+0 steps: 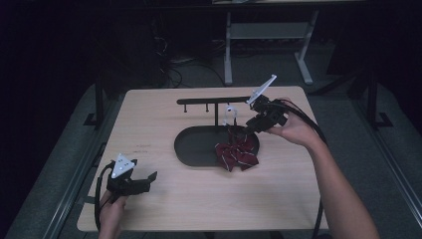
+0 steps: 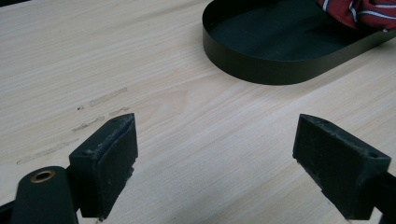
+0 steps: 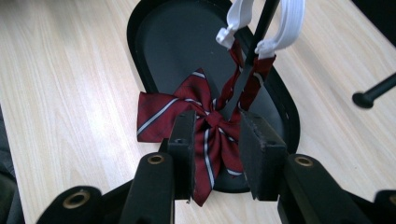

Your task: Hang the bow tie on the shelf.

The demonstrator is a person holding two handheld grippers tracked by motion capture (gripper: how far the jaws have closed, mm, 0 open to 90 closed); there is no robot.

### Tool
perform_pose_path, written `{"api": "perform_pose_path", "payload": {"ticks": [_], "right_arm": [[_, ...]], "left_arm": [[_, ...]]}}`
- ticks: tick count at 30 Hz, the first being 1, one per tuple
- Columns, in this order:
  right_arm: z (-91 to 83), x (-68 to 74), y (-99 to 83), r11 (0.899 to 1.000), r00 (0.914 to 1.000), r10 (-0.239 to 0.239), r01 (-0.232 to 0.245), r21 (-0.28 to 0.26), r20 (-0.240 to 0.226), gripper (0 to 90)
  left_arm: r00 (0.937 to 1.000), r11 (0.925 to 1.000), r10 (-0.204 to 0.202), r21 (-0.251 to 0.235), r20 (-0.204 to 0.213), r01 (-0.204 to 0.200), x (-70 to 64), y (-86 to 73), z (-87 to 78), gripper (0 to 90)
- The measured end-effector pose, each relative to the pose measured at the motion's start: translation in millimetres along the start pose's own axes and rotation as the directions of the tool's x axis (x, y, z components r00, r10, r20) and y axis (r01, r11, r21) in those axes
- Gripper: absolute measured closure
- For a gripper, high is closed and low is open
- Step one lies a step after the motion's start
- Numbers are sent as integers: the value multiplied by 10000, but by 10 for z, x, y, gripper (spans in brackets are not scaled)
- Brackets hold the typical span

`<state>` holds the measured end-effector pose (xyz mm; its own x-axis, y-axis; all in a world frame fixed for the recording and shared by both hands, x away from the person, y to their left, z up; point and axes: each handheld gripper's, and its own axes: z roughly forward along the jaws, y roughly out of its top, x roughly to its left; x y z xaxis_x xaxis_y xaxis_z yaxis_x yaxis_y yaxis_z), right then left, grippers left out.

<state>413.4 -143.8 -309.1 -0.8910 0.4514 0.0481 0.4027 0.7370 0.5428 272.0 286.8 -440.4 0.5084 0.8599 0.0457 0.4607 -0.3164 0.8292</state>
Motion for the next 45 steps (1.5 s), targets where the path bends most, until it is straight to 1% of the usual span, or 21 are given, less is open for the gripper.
{"api": "perform_pose_path", "payload": {"ticks": [6, 11, 20, 25, 26, 29, 30, 36, 37, 38, 40, 41, 43, 45], "right_arm": [[11, 3, -89, 9999, 9999, 109, -110, -91, -28, 657], [46, 4, -169, 9998, 9998, 189, -190, -51, -60, 656], [83, -4, -320, 9986, 9985, 515, -517, -99, -182, 654], [96, -15, -403, 9985, 9984, 531, -533, -131, -170, 651], [95, -8, -417, 9979, 9978, 639, -641, -95, -200, 651], [106, -16, -468, 9980, 9979, 616, -618, -121, -185, 651], [105, -12, -478, 9975, 9974, 695, -697, -90, -204, 651], [118, -10, -565, 9971, 9969, 752, -754, -102, -231, 649], [121, -6, -579, 9965, 9962, 828, -830, -90, -261, 649], [134, -11, -598, 9970, 9968, 760, -763, -103, -235, 649], [142, -7, -620, 9963, 9961, 850, -852, -74, -257, 648], [150, -11, -634, 9966, 9963, 816, -819, -106, -273, 646], [156, -3, -648, 9963, 9960, 856, -856, -11, -253, 643], [153, 0, -657, 9960, 9956, 890, -892, -84, -293, 643]], "left_arm": [[10000, 10000, -27, -12, -17, 27, 3, -2, -1, 136], [10000, 10000, -17, -2, -19, 17, -1, -3, -1, 136], [10000, 10000, 4, 20, -26, -4, -1, -4, -1, 135], [10000, 10000, 2, -1, -3, -2, -8, -5, 5, 136], [10000, 10000, -8, -22, 18, 8, -12, -5, 7, 136], [10000, 10000, 54, 18, 30, -54, -16, -2, 8, 135], [10000, 10000, 52, 22, 29, -52, -17, -2, 9, 136], [10000, 10000, 48, 21, 30, -49, -17, -4, 11, 135], [10000, 10000, 56, 22, 31, -56, -17, -4, 10, 136], [10000, 10000, 67, 34, 29, -67, -17, -4, 9, 136], [10000, 10000, 64, 27, 25, -64, -17, -4, 10, 136], [10000, 10000, 60, 31, 27, -60, -17, -5, 11, 135], [10000, 10000, 83, 42, 22, -83, -18, -5, 12, 135], [10000, 10000, 81, 33, 24, -81, -17, -6, 14, 135]]}}
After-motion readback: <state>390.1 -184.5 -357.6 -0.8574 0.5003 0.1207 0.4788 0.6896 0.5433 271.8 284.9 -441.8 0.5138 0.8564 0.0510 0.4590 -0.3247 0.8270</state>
